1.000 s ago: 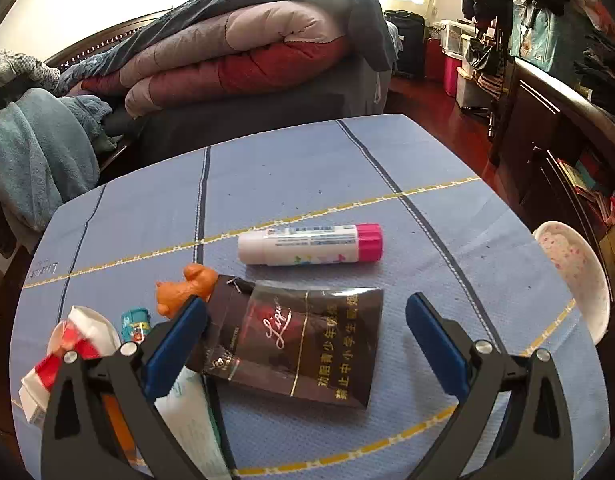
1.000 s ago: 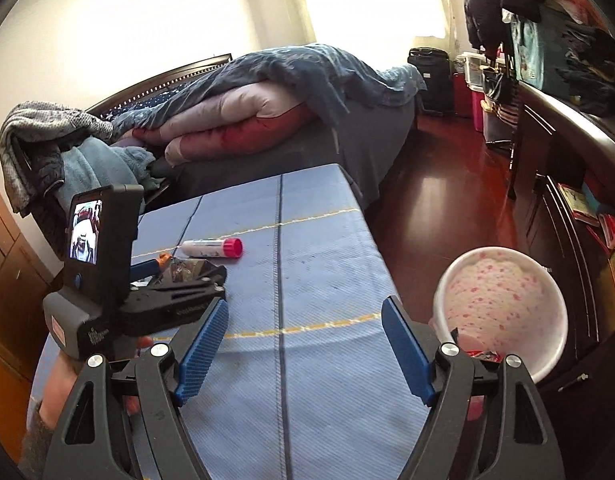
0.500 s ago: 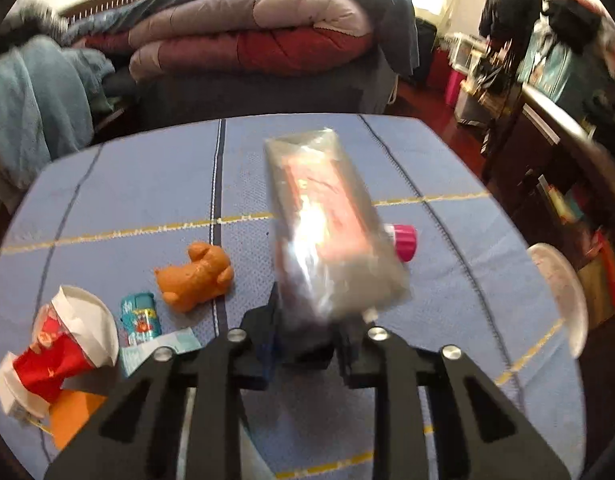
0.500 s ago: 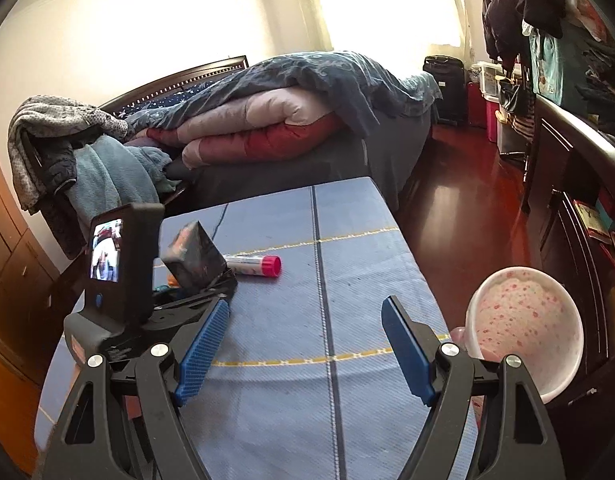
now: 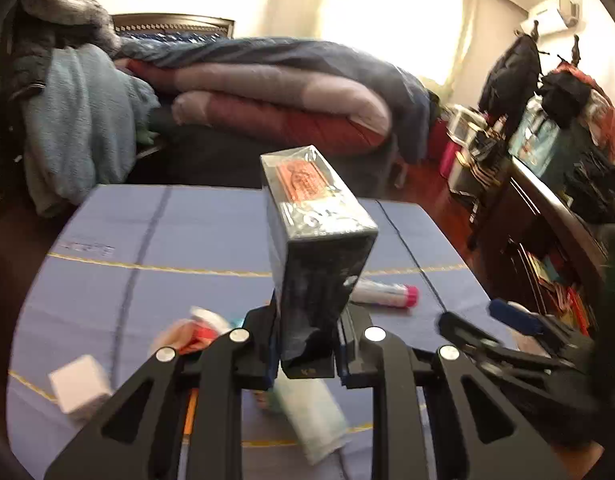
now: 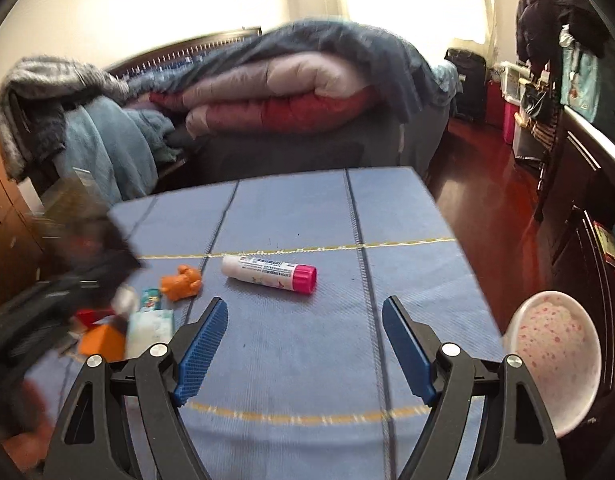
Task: Collect trash
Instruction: 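Grasp the dark box with the left tool while the right tool grasps the pink-capped tube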
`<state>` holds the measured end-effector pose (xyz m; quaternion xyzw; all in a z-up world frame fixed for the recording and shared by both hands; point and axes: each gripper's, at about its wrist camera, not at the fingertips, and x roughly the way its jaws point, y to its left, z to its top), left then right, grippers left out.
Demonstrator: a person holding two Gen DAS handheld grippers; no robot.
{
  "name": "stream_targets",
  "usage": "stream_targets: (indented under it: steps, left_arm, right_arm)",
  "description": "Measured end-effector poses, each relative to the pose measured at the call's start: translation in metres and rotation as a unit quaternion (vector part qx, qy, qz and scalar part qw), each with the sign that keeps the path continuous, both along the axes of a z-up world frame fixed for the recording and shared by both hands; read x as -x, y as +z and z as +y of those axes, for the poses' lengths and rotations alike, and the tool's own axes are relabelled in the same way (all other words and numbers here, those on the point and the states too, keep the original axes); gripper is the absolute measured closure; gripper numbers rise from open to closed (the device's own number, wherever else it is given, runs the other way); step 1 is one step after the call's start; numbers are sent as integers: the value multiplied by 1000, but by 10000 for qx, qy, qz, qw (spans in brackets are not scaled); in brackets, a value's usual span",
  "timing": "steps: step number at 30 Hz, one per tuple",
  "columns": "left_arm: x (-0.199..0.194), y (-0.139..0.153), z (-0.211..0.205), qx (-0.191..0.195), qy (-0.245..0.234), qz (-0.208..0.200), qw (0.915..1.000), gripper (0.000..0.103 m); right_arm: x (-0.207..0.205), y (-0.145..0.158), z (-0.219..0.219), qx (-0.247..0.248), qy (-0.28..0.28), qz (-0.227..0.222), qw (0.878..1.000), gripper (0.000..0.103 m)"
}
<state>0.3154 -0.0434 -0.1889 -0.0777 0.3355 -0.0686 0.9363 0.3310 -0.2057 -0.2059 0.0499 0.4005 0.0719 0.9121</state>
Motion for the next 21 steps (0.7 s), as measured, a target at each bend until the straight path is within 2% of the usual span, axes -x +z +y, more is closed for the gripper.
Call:
stream_targets:
  steps: [3,5,6,10,12,14,17,21]
  left_arm:
    - [3,6,14,13,151,-71,9999,80]
    - [2,9,22,42,176,-79,9998,80]
    - [2,10,25,44,183,-88,9998,80]
    - [3,12,32,77,180,-143,9997,80]
    - [2,12,33,99,175,-142,9997,80]
    - [2,11,34,112,161,-140,9997,80]
    - [3,10,35,97,149,-140,9997,80]
    - [7,10,34,73,153,-144,9998,80]
  right_arm:
    - [-25,-16,15,-29,29,323,9995,19]
    - [-34,-21,23,-59,-23,426,9991,13]
    - [-39,-22,28,-49,-60,452,9989,8]
    - [-51,-25,45,61,-182,387,9991,6]
    - [-57,-28,51,314,-335,407,9981,4]
    - [-61,-32,56,496,-407,464,9969,4]
    - [-63,-36,57,583,-434,560,9958,15]
    - [-51,-34,48,550,-447,540,9960,15]
